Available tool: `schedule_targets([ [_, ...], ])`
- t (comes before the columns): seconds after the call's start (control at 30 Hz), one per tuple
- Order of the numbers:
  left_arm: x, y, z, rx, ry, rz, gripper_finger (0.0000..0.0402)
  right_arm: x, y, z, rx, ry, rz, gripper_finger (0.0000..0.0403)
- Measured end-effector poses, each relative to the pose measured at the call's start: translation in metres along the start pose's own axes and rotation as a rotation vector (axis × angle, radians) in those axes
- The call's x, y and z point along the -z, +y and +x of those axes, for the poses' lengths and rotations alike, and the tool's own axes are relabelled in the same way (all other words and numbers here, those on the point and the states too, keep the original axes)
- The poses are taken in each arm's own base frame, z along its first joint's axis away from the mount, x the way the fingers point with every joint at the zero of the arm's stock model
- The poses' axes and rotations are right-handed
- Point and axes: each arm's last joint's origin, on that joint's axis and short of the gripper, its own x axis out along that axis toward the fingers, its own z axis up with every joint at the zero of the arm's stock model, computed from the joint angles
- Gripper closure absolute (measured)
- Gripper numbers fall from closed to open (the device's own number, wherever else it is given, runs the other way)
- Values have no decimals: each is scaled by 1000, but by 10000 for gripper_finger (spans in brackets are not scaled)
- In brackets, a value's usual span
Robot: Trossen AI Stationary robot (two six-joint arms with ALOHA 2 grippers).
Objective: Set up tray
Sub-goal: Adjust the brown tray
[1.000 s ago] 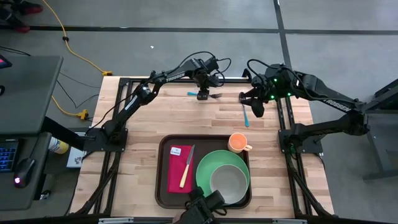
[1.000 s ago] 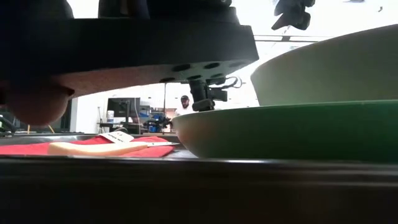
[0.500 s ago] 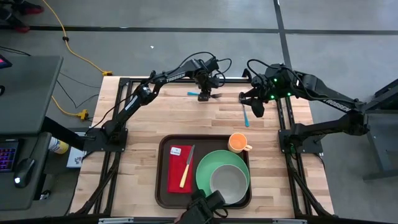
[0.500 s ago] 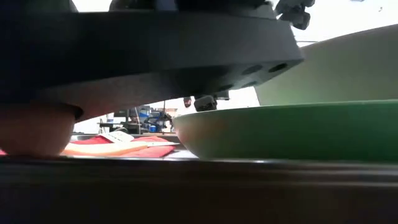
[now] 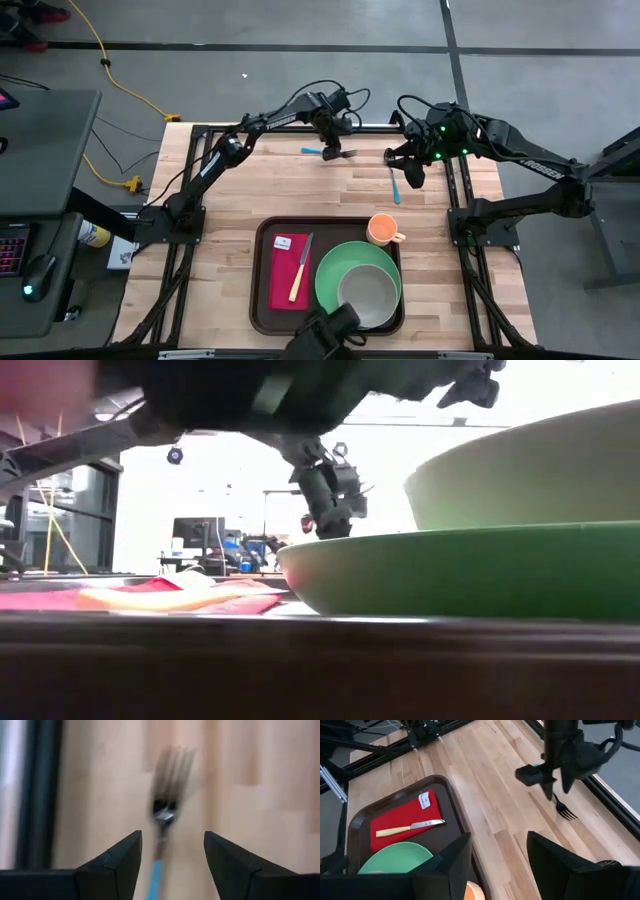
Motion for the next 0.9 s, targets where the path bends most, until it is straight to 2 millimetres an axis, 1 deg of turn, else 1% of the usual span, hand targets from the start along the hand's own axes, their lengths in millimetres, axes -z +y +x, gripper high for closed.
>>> schedule_targets([
  [0.07,-5,-7,-7,42,-39,12,158,0,0,0,14,-3,-1,233],
  [0.17,-12,-14,-31,36,-76,16,158,0,-1,0,32,-5,-3,233],
  [0.23,-16,-15,-50,17,-114,5,158,0,-4,0,46,-6,0,233],
  [0.33,-18,-14,-88,-24,-178,12,158,-1,-9,0,70,-6,19,233],
  [0.43,-17,-14,-134,-98,-242,35,158,-5,-19,6,105,-3,21,233],
  [0.53,-11,-13,-174,-154,-291,48,158,-13,-32,21,116,-9,14,233],
  [0.67,3,-15,-214,-201,-301,60,158,-27,-56,53,60,-6,21,233],
  [0.73,13,-18,-230,-204,-274,67,158,-34,-69,70,47,32,39,233],
  [0.8,20,-23,-241,-199,-247,86,158,-45,-78,84,51,82,26,233],
  [0.9,29,-31,-256,-192,-218,119,158,-66,-82,102,79,159,-52,233],
])
